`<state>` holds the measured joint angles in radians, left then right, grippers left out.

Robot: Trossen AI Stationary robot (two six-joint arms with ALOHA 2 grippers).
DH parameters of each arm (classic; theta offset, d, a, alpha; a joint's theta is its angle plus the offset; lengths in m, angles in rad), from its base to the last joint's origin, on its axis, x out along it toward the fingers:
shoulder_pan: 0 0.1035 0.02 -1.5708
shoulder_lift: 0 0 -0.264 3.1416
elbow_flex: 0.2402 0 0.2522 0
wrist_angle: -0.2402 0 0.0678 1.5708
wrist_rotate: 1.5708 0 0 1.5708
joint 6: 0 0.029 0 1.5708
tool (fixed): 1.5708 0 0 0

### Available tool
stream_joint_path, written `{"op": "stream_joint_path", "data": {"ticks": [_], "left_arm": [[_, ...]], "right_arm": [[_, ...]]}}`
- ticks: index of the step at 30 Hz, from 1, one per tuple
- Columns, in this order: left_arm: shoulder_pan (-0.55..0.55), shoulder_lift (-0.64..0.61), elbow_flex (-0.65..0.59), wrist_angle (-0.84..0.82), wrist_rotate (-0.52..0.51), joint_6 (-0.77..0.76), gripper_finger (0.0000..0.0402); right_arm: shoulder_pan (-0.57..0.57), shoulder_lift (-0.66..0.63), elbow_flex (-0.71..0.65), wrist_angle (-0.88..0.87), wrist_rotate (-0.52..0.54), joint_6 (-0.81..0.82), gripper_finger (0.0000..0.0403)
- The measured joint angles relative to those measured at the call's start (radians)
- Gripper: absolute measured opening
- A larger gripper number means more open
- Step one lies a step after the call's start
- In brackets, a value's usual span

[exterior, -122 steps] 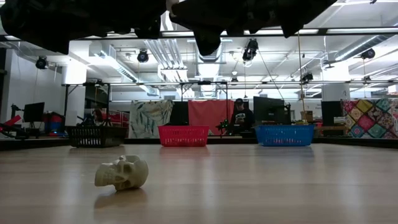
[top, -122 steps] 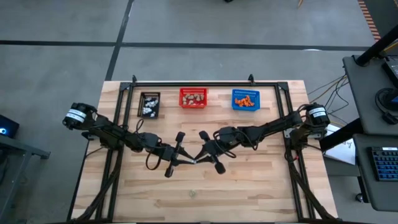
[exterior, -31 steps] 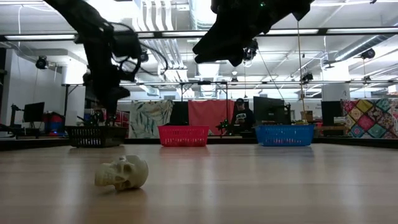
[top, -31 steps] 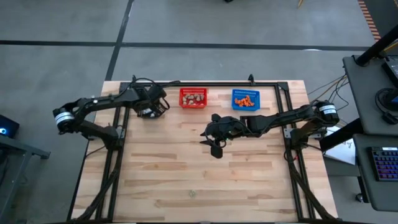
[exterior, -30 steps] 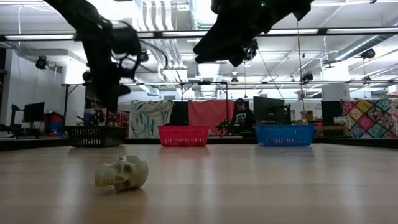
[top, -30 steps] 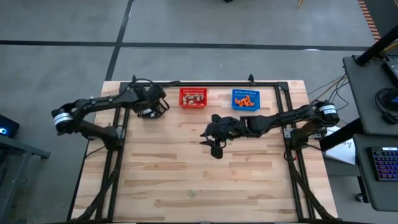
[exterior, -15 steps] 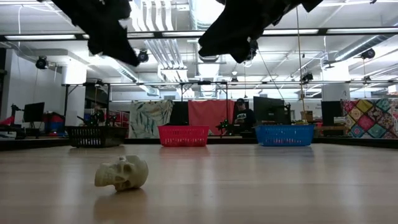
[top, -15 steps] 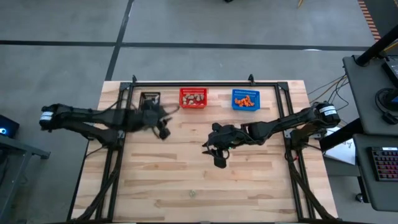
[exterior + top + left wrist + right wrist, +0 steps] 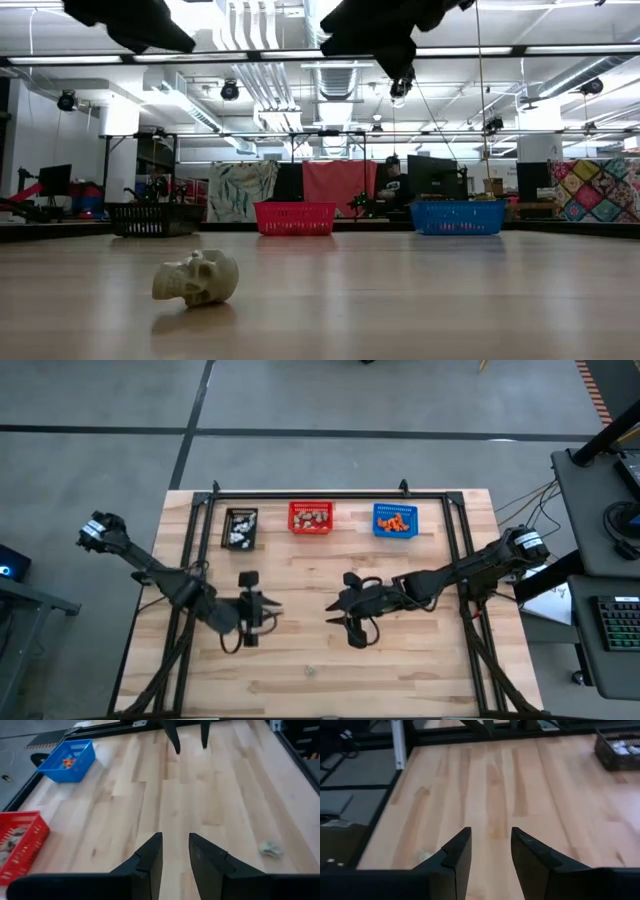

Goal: Sort Halloween decoration
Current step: Put the white skull toy into the red bin

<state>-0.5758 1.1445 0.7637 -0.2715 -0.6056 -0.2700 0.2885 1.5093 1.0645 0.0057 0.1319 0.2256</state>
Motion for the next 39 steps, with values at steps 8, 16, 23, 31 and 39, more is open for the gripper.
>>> {"op": "stream_joint_path", "data": {"ticks": [8, 16, 23, 31, 39], "left_arm": [[-0.089, 0.102, 0.006, 0.034, -0.039, -0.076, 0.0078], [-0.141, 0.181, 0.008, 0.082, -0.039, -0.126, 0.0078], [-0.203, 0.201, 0.009, 0.111, -0.039, -0.174, 0.0078], [-0.258, 0.201, 0.009, 0.114, -0.039, -0.238, 0.0078], [-0.303, 0.201, 0.009, 0.117, -0.039, -0.271, 0.0078]], "right_arm": [[0.064, 0.000, 0.000, 0.050, 0.011, -0.021, 0.0127], [0.105, 0.059, -0.007, 0.183, 0.027, -0.035, 0.0123], [0.115, 0.169, 0.027, 0.217, 0.027, 0.006, 0.0124], [0.125, 0.286, 0.108, 0.215, 0.024, 0.004, 0.0119], [0.143, 0.361, 0.156, 0.208, 0.015, 0.002, 0.0130]]}}
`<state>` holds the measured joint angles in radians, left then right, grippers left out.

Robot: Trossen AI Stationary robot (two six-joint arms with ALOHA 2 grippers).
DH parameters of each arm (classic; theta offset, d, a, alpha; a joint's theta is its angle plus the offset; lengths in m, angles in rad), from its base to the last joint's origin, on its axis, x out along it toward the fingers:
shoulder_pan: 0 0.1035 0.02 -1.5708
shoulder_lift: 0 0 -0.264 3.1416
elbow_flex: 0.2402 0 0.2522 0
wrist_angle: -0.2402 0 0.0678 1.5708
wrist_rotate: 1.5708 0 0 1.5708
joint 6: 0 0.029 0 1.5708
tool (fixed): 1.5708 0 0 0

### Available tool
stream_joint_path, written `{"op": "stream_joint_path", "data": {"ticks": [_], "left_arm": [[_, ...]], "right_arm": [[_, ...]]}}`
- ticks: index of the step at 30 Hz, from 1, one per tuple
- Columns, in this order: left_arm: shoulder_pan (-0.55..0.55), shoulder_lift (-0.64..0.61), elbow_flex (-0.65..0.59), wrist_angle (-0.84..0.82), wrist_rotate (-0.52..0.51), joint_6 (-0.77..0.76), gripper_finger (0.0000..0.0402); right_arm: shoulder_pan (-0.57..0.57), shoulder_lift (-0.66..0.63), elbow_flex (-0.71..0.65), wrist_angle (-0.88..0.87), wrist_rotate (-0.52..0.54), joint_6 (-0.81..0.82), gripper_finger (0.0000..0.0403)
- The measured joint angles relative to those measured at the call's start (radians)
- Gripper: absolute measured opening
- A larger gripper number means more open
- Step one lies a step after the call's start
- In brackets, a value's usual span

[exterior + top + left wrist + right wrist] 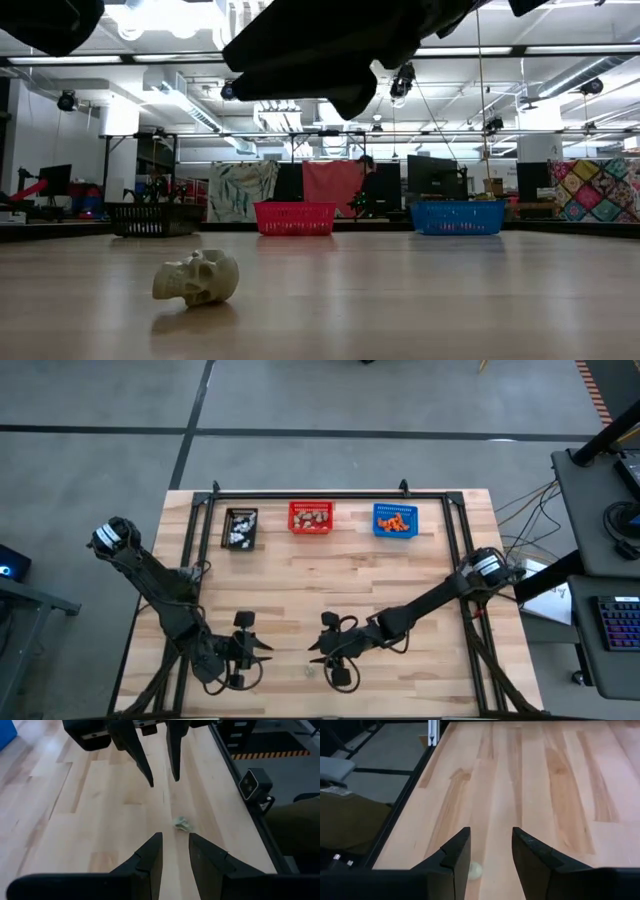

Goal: Sort Halloween decoration
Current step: Put the white skull toy into the red bin

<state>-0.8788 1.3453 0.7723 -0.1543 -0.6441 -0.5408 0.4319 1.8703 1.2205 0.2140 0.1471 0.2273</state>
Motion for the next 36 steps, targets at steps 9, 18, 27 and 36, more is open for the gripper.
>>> {"op": "stream_joint_path", "data": {"ticks": [9, 18, 27, 36], "left_arm": [[-0.006, 0.000, 0.000, 0.010, 0.000, -0.001, 0.0078], [-0.006, 0.000, 0.000, 0.014, -0.001, 0.004, 0.0078], [-0.006, 0.000, 0.000, 0.017, -0.002, 0.008, 0.0078], [-0.006, 0.000, 0.000, 0.018, -0.002, 0.009, 0.0078]], "right_arm": [[0.015, 0.021, 0.004, 0.003, 0.011, 0.027, 0.0155], [0.020, 0.059, 0.004, 0.013, 0.012, 0.020, 0.0209], [0.021, 0.140, 0.003, 0.084, 0.011, 0.001, 0.0216], [0.022, 0.183, 0.003, 0.149, -0.016, -0.002, 0.0216]]}}
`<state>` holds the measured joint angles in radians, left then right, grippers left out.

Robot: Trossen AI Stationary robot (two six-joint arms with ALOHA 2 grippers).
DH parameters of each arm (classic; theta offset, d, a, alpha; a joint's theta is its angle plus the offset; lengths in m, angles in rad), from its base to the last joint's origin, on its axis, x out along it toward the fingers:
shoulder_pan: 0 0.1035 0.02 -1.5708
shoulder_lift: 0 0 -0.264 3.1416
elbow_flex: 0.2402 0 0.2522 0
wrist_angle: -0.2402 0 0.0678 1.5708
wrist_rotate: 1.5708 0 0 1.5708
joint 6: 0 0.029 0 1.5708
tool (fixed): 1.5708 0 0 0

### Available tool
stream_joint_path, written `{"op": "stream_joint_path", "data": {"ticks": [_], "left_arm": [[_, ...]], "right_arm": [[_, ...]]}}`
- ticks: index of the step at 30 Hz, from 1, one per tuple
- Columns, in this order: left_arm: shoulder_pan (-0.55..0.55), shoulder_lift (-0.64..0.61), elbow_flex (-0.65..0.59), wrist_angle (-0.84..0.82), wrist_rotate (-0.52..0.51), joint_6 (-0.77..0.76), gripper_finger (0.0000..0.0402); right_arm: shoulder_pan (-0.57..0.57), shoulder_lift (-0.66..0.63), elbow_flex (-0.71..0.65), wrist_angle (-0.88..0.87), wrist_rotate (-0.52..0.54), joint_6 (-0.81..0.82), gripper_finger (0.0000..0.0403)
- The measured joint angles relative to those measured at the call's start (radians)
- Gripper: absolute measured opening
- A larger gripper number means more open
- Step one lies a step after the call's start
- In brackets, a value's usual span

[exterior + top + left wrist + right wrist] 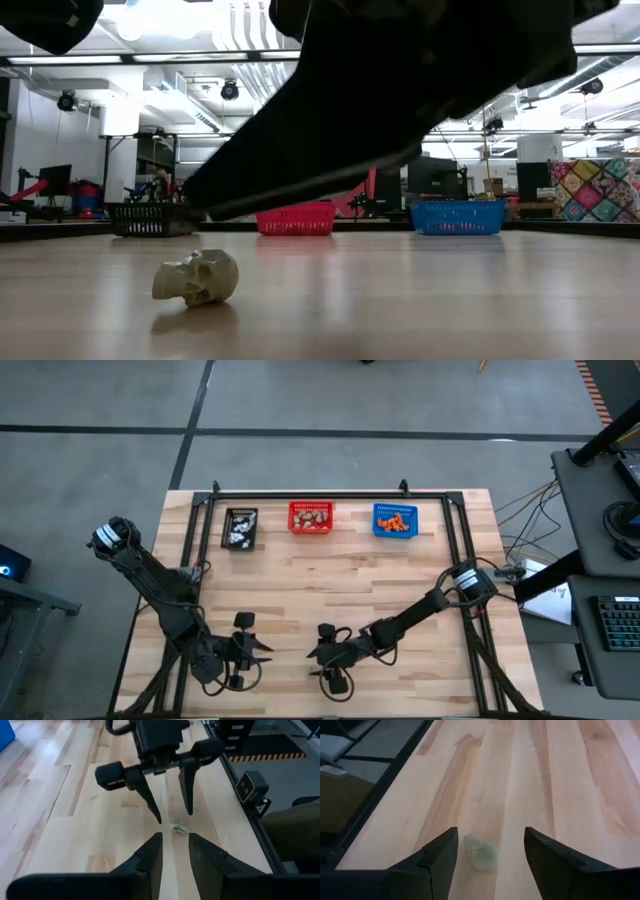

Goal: Sort Halloween decoration
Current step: Put the white skull toy into the red bin

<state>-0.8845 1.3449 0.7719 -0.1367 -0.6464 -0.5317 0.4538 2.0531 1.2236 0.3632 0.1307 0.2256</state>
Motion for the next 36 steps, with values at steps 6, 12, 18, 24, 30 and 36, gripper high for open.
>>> {"op": "stream_joint_path", "data": {"ticks": [6, 12, 18, 24, 30, 36], "left_arm": [[0.000, 0.000, 0.000, 0.005, 0.000, 0.000, 0.0078], [0.000, 0.000, 0.000, 0.003, 0.000, 0.000, 0.0078], [0.000, 0.000, 0.000, 0.003, 0.000, 0.003, 0.0078], [0.001, 0.000, 0.000, 0.002, 0.000, 0.003, 0.0078], [0.000, 0.000, 0.000, 0.002, 0.000, 0.007, 0.0078], [0.000, 0.000, 0.000, 0.002, 0.000, 0.014, 0.0078]], "right_arm": [[0.000, 0.067, 0.000, 0.069, -0.007, 0.004, 0.0216], [0.000, 0.091, 0.000, 0.084, -0.006, 0.006, 0.0215], [0.000, 0.097, 0.000, 0.093, -0.006, -0.003, 0.0199], [0.000, 0.097, 0.000, 0.093, -0.006, -0.017, 0.0178], [0.000, 0.097, 0.000, 0.093, -0.006, -0.019, 0.0159], [0.000, 0.097, 0.000, 0.093, -0.006, -0.020, 0.0137]]}}
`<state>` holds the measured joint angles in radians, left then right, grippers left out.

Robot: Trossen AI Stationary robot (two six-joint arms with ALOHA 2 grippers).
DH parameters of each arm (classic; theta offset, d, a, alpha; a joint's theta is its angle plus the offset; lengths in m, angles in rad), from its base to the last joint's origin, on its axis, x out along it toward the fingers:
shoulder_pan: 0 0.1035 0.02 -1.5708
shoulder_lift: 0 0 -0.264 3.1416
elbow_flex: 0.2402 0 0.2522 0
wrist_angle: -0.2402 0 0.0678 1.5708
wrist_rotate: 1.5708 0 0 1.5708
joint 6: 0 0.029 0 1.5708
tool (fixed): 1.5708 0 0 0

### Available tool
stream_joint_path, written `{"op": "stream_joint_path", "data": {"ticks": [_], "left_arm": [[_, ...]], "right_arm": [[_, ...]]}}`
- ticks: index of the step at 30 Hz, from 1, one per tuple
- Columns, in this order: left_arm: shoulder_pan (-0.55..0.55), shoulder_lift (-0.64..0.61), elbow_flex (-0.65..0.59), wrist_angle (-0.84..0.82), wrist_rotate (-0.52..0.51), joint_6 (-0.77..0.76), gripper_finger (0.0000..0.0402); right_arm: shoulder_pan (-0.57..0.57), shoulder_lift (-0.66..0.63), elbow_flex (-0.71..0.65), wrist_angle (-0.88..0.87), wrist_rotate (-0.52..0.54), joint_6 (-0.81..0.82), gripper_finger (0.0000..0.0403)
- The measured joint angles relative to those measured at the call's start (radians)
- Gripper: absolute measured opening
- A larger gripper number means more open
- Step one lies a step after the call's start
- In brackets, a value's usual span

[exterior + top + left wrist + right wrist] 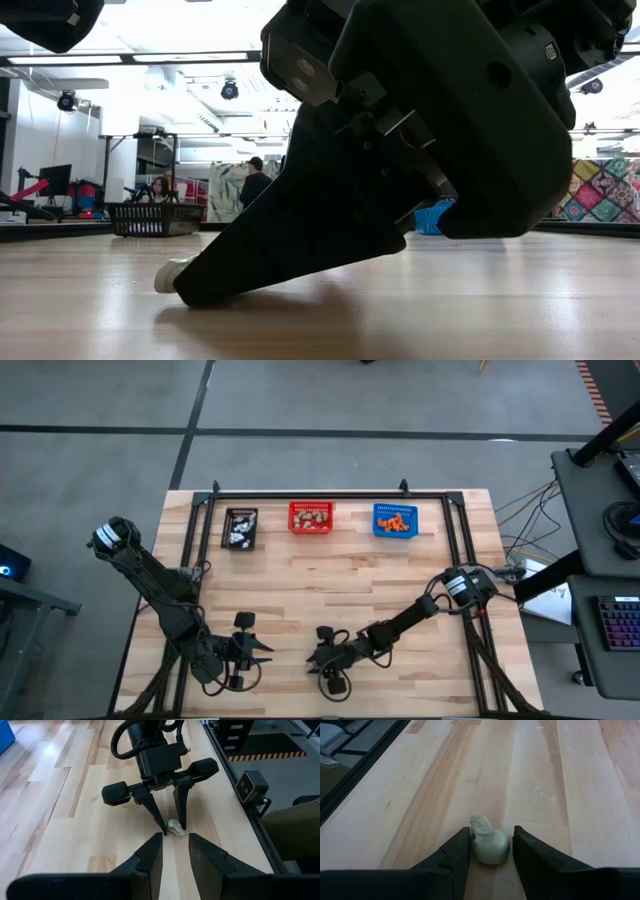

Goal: Sort Halloween decoration
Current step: Put the white skull toy into the red bin

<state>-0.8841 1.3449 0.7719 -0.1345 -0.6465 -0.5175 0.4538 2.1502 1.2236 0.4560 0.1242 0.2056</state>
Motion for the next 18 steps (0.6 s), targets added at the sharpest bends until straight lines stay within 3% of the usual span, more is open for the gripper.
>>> {"op": "stream_joint_path", "data": {"ticks": [18], "left_arm": [[0.000, 0.000, 0.000, 0.000, 0.000, 0.010, 0.0078]], "right_arm": [[0.000, 0.000, 0.000, 0.000, -0.001, 0.000, 0.0102]]}}
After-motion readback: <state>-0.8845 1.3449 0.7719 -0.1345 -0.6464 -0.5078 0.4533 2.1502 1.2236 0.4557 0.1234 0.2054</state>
